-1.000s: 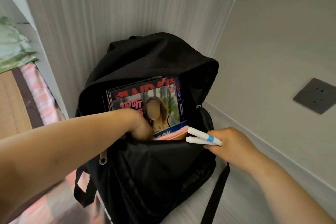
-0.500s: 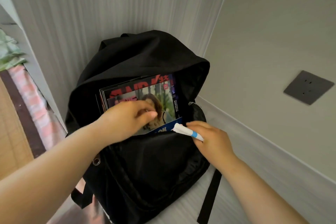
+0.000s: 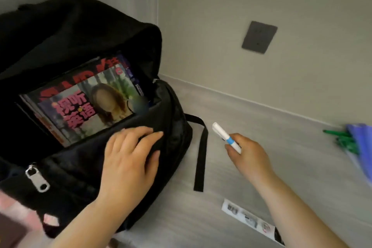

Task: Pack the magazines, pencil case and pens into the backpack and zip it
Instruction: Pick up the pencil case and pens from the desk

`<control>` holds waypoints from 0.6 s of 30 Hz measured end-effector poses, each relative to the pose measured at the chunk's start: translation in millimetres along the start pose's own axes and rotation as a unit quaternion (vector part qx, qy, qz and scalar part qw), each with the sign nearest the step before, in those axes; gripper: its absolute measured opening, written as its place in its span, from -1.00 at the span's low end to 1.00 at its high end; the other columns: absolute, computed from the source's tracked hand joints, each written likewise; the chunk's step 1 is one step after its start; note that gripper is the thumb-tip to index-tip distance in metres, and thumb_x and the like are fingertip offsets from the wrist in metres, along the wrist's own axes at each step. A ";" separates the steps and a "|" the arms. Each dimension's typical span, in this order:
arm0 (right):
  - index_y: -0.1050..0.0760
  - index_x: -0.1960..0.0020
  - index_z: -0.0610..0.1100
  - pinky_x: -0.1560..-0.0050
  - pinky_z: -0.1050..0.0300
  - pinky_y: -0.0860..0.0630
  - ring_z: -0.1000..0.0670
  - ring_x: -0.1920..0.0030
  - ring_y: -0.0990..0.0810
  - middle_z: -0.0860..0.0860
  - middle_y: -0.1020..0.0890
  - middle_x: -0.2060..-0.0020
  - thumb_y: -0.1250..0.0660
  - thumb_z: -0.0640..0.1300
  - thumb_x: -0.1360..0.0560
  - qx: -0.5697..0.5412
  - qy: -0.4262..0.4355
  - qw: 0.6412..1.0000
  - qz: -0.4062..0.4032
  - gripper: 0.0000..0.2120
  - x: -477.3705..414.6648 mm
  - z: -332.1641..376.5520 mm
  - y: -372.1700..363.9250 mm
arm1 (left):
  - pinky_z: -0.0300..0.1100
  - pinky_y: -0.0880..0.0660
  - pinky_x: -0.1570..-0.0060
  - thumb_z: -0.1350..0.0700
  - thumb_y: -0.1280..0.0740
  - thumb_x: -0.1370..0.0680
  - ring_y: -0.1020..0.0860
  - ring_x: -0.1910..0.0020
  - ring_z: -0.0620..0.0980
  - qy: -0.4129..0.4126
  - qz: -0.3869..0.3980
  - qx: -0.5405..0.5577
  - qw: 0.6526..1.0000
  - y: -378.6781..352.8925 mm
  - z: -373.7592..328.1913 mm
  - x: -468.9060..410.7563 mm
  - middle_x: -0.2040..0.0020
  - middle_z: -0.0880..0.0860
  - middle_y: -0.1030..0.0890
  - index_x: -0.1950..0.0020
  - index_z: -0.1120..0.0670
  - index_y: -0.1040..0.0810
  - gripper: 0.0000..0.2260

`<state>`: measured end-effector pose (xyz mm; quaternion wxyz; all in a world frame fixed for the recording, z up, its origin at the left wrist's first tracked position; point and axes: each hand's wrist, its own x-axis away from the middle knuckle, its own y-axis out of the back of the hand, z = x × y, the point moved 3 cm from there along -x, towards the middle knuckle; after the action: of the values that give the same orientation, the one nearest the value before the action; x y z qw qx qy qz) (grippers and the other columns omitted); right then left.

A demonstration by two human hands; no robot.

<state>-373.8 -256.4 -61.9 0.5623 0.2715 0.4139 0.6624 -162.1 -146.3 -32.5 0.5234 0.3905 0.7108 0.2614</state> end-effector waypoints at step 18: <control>-0.40 -0.13 -0.10 0.20 0.16 -0.33 -0.02 0.22 -0.45 0.02 -0.40 0.18 -0.20 -0.06 -0.49 0.062 -0.413 0.907 -0.056 -0.76 205.6 -306.1 119.2 | -0.36 -0.27 -0.27 -0.17 -0.32 -0.41 -0.36 -0.32 -0.22 -0.255 0.405 0.067 0.876 -188.1 -282.6 79.0 -0.39 0.00 -0.37 -0.34 -0.03 -0.35 -0.46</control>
<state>-733.7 -134.5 -138.0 0.7014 0.5312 0.1993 0.4314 -494.6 -175.4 -132.9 0.5073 0.7313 0.3485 0.2939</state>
